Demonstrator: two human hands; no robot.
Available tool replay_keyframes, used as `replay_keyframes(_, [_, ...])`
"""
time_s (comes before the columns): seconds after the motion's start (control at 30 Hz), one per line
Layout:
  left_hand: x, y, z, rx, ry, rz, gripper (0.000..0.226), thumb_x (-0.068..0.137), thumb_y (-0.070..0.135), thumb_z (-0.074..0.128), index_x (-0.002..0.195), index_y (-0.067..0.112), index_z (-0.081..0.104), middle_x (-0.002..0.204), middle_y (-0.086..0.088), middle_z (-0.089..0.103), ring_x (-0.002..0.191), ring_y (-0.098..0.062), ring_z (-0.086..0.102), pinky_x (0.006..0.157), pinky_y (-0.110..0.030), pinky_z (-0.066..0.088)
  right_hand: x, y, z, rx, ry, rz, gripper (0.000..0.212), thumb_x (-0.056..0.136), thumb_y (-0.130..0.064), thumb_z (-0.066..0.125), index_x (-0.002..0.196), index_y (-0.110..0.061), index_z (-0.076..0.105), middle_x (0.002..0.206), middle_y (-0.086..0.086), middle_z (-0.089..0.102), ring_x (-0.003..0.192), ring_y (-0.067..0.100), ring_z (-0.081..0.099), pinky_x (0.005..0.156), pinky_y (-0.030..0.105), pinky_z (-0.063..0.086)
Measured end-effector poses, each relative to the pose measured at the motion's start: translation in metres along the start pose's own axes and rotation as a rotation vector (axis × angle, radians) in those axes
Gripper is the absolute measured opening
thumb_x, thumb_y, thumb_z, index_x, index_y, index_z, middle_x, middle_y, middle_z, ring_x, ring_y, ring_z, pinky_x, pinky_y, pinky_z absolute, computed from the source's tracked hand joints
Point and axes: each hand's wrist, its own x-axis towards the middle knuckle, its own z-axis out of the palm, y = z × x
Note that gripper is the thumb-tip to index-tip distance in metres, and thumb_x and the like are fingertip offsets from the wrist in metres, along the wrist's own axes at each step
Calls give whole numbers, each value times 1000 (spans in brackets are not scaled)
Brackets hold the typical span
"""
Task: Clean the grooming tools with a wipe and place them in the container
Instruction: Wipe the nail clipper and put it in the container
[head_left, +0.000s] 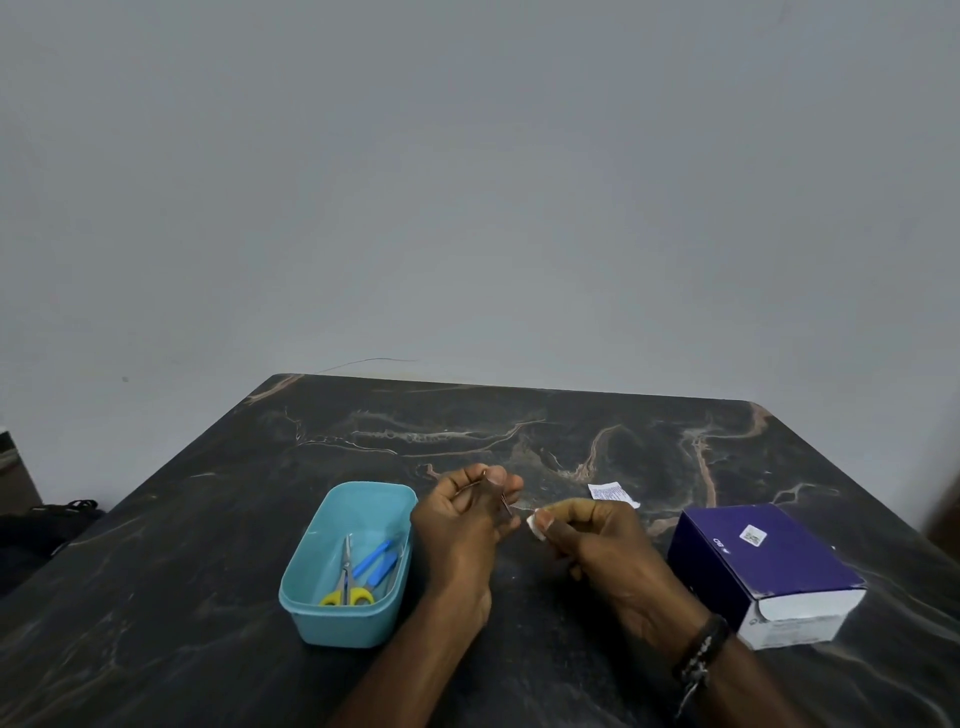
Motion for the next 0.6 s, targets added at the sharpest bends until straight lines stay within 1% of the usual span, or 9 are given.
replay_keyframes(0.07, [-1, 0, 0, 16, 3, 31, 19, 83, 11, 73, 98, 7, 64, 79, -9, 77, 65, -21, 74, 48, -27, 56, 0, -3, -1, 65, 47, -22, 12, 87, -17, 70, 79, -11, 77, 62, 0, 67, 58, 6, 55, 48, 19, 40])
replay_keyframes(0.13, [-2, -2, 2, 63, -15, 54, 23, 79, 8, 77, 97, 6, 64, 76, -12, 76, 59, -24, 72, 45, -28, 54, 1, -6, -3, 92, 78, -46, 12, 89, -17, 67, 86, -12, 77, 70, 0, 70, 63, 7, 57, 51, 20, 42])
replay_keyframes(0.23, [-6, -6, 4, 110, -79, 52, 25, 75, -2, 78, 95, 5, 64, 74, -16, 75, 59, -24, 72, 49, -28, 57, -1, -7, -4, 103, 117, -77, 13, 92, -17, 64, 91, -12, 77, 76, 4, 71, 69, 12, 56, 53, 21, 43])
replay_keyframes(0.27, [-7, -8, 5, 130, -103, 49, 26, 75, -6, 77, 94, 5, 64, 75, -15, 75, 61, -23, 72, 50, -27, 58, -2, -7, -4, 113, 125, -85, 14, 92, -16, 64, 91, -11, 77, 76, 5, 70, 68, 13, 56, 53, 21, 42])
replay_keyframes(0.33, [-9, -10, 6, 168, -143, 46, 28, 74, -12, 74, 94, 6, 65, 77, -14, 75, 65, -23, 74, 52, -27, 58, -2, -7, -3, 135, 135, -107, 14, 92, -13, 63, 92, -10, 76, 73, 1, 72, 62, 9, 60, 50, 18, 43])
replay_keyframes(0.43, [-10, -12, 6, 196, -182, 42, 28, 77, -14, 71, 95, 7, 65, 83, -18, 75, 71, -26, 75, 56, -28, 59, -1, -7, -4, 138, 150, -157, 15, 92, -8, 61, 91, -8, 76, 72, -2, 73, 56, -3, 64, 49, 9, 45])
replay_keyframes(0.5, [-11, -12, 7, 201, -196, 41, 28, 78, -12, 71, 96, 8, 64, 85, -19, 75, 73, -27, 75, 57, -27, 59, 0, -5, -4, 142, 161, -180, 14, 92, -6, 61, 91, -7, 76, 72, -3, 74, 56, -4, 64, 50, 8, 45])
replay_keyframes(0.6, [-11, -11, 8, 207, -190, 44, 26, 78, -9, 73, 96, 9, 64, 85, -16, 75, 73, -24, 75, 58, -27, 59, 0, -1, -2, 129, 145, -198, 14, 91, -6, 62, 90, -7, 76, 66, -6, 73, 56, -5, 64, 50, 8, 45])
